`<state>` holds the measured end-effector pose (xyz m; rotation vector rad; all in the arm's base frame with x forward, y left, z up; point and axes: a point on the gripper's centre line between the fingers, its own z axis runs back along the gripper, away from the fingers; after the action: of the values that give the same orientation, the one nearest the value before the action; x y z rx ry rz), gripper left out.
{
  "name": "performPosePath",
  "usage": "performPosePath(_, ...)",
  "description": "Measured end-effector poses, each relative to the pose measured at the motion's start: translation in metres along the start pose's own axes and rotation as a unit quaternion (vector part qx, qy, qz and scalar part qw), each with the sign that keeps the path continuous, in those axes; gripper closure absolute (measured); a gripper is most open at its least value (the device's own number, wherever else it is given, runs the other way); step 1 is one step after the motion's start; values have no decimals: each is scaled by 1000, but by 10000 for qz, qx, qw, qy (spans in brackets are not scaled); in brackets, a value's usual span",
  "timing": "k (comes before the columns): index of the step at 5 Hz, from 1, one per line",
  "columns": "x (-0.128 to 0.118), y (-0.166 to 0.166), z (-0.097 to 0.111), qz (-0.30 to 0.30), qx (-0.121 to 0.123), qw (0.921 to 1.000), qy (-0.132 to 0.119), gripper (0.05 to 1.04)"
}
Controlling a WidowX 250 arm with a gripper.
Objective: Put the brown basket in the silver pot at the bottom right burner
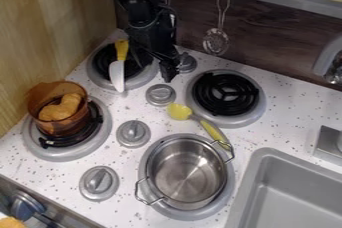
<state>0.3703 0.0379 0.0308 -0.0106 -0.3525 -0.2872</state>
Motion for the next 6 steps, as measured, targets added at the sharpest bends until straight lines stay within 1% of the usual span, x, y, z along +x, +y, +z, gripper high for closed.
performPosePath(1,-7,-3,-9,-4,-102,9998,161,83)
performPosePath(2,-21,-7,-6,-332,-449,9971,517,83)
performPosePath(3,-35,-1,5,-858,-590,9922,686,82)
performPosePath(4,-52,5,27,-1382,-567,9853,833,82)
performPosePath(5,-78,10,42,-1445,-638,9797,1230,82)
performPosePath(6,-101,11,57,-1468,-490,9788,1345,82)
